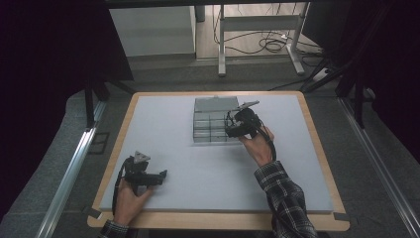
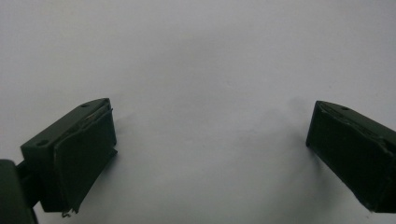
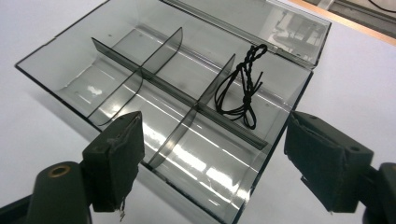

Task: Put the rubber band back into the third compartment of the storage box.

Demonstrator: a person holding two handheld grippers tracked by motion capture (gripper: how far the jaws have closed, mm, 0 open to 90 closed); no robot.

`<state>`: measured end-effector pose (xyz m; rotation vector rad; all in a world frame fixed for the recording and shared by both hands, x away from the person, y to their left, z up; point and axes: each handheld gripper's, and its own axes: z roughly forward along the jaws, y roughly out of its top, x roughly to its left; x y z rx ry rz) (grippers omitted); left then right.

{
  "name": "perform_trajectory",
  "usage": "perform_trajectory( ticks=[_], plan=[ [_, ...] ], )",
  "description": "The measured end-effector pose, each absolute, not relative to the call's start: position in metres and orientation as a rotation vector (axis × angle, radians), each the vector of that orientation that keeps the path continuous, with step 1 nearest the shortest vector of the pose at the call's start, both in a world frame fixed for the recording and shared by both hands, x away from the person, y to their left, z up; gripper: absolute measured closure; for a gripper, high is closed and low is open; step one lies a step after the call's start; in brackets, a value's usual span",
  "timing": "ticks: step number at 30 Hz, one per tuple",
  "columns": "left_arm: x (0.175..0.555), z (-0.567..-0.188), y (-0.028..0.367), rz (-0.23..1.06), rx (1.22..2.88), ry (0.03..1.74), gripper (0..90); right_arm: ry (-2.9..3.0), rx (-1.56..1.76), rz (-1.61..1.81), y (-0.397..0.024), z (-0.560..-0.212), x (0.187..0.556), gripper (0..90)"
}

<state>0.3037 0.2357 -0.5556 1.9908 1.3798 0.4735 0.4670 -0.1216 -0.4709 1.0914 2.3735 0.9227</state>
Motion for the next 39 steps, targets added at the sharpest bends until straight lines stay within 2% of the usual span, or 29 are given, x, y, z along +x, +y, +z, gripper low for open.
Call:
perform_trajectory(
  ticks=[8, 39],
  plan=[
    [0.304, -0.556, 0.236, 0.474, 1.991, 1.38, 1.6, 2.389, 1.064, 0.932, -0.123, -0.47, 0.46, 13.9],
    [0.304, -0.556, 0.236, 0.475, 1.994, 1.38, 1.6, 2.404, 1.061, 0.963, -0.149, -0.475, 0.425, 8.3]
  ],
)
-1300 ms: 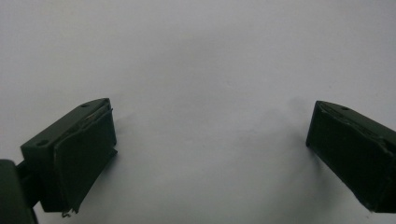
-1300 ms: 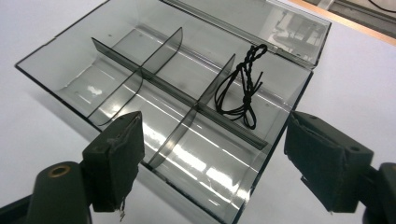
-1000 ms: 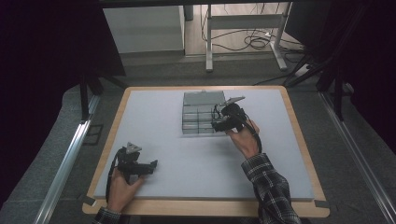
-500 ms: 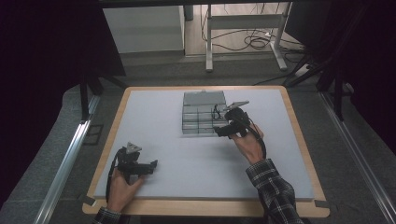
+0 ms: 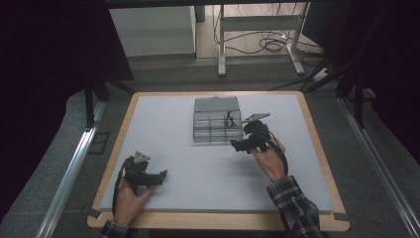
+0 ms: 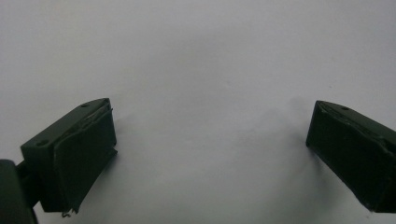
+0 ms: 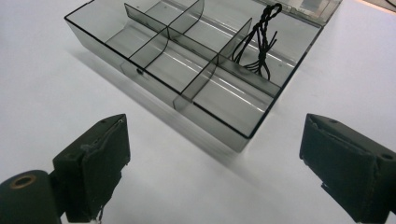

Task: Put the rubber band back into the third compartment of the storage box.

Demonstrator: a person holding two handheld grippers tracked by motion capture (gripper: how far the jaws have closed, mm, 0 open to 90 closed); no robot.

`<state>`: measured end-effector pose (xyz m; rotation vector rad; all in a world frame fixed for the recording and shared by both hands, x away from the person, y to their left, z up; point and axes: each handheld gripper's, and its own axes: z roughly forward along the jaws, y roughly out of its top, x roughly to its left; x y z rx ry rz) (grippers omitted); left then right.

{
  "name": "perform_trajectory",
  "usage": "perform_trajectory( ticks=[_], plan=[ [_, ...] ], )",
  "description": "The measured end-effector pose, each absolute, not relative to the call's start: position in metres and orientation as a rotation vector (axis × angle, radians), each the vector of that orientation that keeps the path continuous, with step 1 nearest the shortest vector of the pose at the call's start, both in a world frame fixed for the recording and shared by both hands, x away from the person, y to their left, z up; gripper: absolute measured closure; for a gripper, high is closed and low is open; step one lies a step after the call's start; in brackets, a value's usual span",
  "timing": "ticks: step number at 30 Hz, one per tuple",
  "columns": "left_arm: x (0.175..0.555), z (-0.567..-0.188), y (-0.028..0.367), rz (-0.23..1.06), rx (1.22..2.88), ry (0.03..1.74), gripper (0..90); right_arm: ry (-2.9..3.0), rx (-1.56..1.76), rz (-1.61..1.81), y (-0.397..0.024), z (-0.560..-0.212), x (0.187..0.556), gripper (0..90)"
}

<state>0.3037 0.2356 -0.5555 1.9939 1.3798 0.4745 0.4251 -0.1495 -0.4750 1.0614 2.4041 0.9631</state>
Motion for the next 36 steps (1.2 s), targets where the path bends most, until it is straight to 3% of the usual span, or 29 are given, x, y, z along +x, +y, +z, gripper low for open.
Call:
perform_trajectory(
  ticks=[36],
  plan=[
    [0.304, -0.556, 0.235, 0.475, 1.99, 1.381, 1.6, 2.398, 1.052, 0.984, -0.18, -0.483, 0.378, 7.9]
  ],
)
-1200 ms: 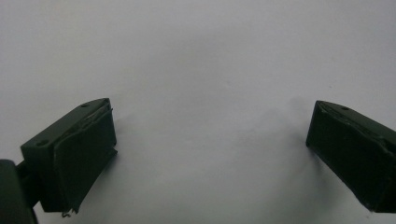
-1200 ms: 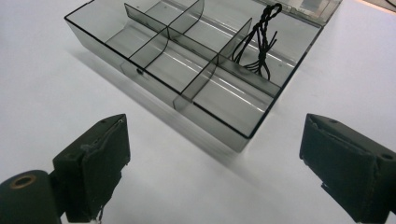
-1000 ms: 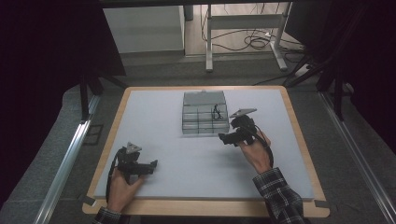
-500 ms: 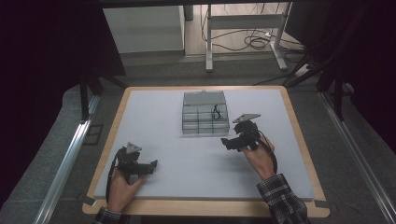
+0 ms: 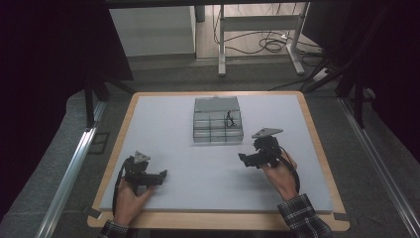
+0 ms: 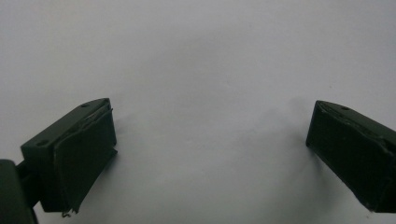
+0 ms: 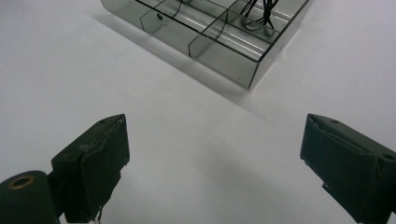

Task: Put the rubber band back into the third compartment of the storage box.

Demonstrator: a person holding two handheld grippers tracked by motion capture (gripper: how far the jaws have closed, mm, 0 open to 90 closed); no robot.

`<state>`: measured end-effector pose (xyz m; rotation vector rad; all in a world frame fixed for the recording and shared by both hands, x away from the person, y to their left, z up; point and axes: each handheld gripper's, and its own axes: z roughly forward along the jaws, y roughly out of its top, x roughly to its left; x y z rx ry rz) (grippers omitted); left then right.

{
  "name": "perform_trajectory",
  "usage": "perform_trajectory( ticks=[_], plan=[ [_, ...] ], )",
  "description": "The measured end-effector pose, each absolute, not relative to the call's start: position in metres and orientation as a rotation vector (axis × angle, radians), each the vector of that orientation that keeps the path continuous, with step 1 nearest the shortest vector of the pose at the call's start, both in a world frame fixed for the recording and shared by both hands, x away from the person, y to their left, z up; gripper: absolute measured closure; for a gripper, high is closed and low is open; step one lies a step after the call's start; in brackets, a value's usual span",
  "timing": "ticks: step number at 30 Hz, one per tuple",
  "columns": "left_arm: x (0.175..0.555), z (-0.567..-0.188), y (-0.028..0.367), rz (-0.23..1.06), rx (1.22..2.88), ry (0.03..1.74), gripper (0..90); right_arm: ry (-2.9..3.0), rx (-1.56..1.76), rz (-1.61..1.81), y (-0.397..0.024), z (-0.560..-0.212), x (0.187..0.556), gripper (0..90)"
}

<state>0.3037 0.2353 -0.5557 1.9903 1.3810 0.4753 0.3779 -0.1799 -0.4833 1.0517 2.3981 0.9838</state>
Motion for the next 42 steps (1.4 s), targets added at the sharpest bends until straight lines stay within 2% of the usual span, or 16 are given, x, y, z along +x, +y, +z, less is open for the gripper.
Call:
perform_trajectory(
  ticks=[42],
  plan=[
    [0.304, -0.556, 0.235, 0.477, 1.991, 1.381, 1.7, 2.332, 1.169, 0.964, -0.241, -0.52, 0.299, 7.8]
  ],
)
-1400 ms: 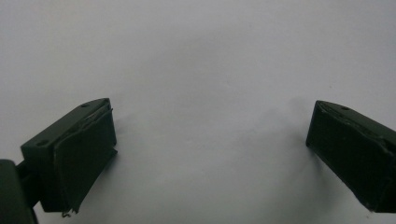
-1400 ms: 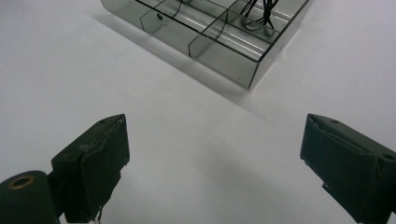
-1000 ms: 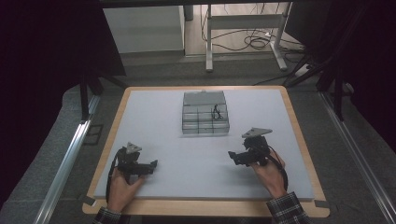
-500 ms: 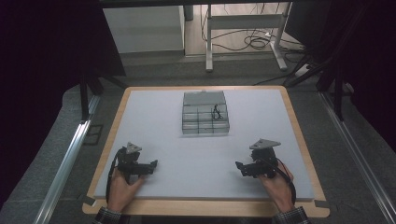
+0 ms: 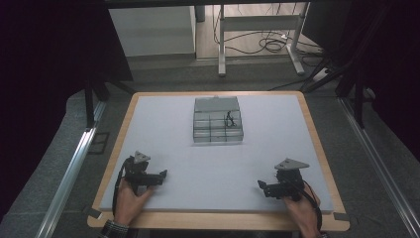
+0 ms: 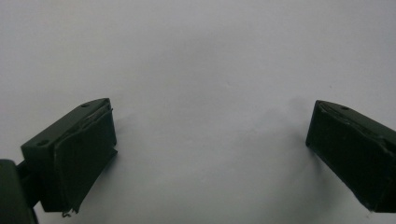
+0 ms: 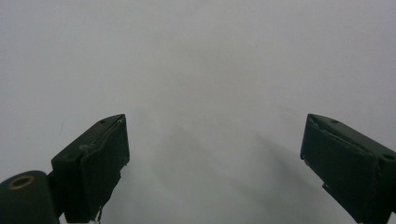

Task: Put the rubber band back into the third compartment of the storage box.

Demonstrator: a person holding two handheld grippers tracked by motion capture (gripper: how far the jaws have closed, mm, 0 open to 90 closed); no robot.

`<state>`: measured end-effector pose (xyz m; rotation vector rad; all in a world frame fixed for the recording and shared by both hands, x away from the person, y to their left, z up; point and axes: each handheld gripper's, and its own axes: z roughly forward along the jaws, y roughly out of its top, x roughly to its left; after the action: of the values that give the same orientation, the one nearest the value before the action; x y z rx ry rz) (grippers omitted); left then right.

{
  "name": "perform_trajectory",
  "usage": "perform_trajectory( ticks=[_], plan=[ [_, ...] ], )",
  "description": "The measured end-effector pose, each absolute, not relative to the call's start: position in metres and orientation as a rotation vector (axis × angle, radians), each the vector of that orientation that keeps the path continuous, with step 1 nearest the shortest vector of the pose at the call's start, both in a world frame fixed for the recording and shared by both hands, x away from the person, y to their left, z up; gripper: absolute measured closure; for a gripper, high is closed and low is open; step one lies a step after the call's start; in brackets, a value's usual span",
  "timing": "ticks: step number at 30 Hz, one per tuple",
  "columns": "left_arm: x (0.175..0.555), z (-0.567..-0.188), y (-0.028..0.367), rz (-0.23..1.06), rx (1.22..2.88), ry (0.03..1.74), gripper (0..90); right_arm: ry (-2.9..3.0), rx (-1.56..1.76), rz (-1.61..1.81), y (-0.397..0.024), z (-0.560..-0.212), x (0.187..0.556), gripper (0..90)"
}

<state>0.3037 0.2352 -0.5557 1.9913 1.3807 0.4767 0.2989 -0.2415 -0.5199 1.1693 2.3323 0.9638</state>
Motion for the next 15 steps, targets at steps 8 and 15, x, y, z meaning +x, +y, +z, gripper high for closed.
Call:
perform_trajectory(
  ticks=[8, 15],
  plan=[
    [0.304, -0.556, 0.235, 0.477, 1.992, 1.381, 1.7, 2.303, 1.167, 0.969, -0.249, -0.527, 0.285, 7.9],
    [0.304, -0.556, 0.235, 0.477, 1.991, 1.381, 1.7, 2.278, 1.147, 0.965, -0.252, -0.535, 0.276, 7.7]
  ],
)
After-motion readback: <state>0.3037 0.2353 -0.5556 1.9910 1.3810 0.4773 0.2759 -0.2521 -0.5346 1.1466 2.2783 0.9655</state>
